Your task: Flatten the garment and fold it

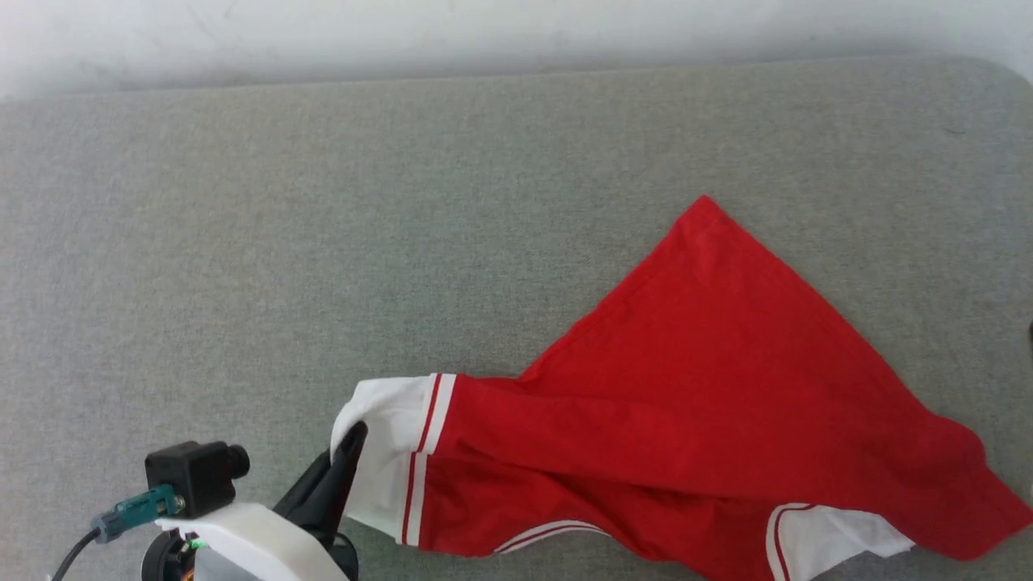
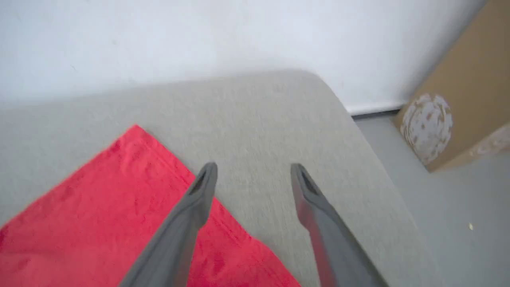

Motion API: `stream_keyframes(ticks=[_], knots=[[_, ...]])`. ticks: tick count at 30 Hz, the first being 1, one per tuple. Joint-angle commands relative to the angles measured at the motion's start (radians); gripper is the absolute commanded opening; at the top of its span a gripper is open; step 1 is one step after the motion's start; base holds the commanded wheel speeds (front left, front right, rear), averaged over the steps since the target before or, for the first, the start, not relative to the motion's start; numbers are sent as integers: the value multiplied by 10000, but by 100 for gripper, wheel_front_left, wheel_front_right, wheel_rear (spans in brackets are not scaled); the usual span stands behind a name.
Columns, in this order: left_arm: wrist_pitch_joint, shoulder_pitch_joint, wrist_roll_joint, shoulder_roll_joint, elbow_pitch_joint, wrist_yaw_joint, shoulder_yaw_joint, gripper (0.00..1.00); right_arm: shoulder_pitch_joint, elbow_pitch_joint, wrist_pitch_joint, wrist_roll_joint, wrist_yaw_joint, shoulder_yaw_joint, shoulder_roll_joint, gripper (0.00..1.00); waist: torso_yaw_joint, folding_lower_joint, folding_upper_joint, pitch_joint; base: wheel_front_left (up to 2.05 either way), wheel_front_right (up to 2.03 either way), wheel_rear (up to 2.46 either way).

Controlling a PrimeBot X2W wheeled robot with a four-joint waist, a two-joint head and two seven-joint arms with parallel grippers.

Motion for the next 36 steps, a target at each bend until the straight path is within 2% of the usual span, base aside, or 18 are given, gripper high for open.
stream_keyframes(ticks=[1, 3, 6, 13, 19, 26, 27, 28, 29, 36], knots=[[-85, -239, 64, -10, -59, -100, -29, 0, -791, -408, 234, -69, -6, 111, -36, 100, 305, 0, 0, 318, 0, 0, 0], [-126, -372, 70, -16, -74, -157, -80, 0, -1593, -629, 588, -278, -6, 540, -303, 100, 484, 0, 0, 549, 0, 0, 0], [-179, -605, 63, -28, -71, -247, -155, 0, -2914, -91, 980, -451, -6, 1231, -527, 100, 728, 0, 0, 949, 0, 0, 0], [-244, -1222, -3, -53, 87, -494, -368, 0, -5296, 2869, 1639, -919, -6, 3036, -1309, 100, 1211, 0, 0, 1839, 0, 0, 0], [-330, -1631, -79, -96, 351, -635, -503, 0, -6068, 4808, 2254, -918, -6, 3940, -1605, 100, 1535, 0, 0, 2207, 0, 0, 0], [-434, -1892, -182, -123, 584, -740, -595, 0, -6293, 5846, 2199, -859, -6, 4186, -1903, 100, 1777, 0, 0, 2440, 0, 0, 0], [-445, -1916, -198, -124, 606, -748, -596, 0, -6288, 5945, 2219, -862, -6, 4209, -1899, 60, 1788, 0, 0, 2458, 0, 0, 0], [-453, -1934, -218, -122, 623, -754, -592, 0, -6283, 6033, 2238, -856, -6, 4249, -1901, 38, 1794, 0, 0, 2478, 0, 0, 0], [-458, -1951, -234, -115, 640, -758, -584, 0, -6284, 6116, 2247, -842, -6, 4257, -1891, 0, 1792, 0, 0, 2492, 0, 0, 0], [-623, -2075, -339, -90, 716, -784, -465, 0, -6453, 6432, 1563, -846, -6, 4105, -1669, 0, 1554, 0, 0, 2264, 0, 0, 0]])
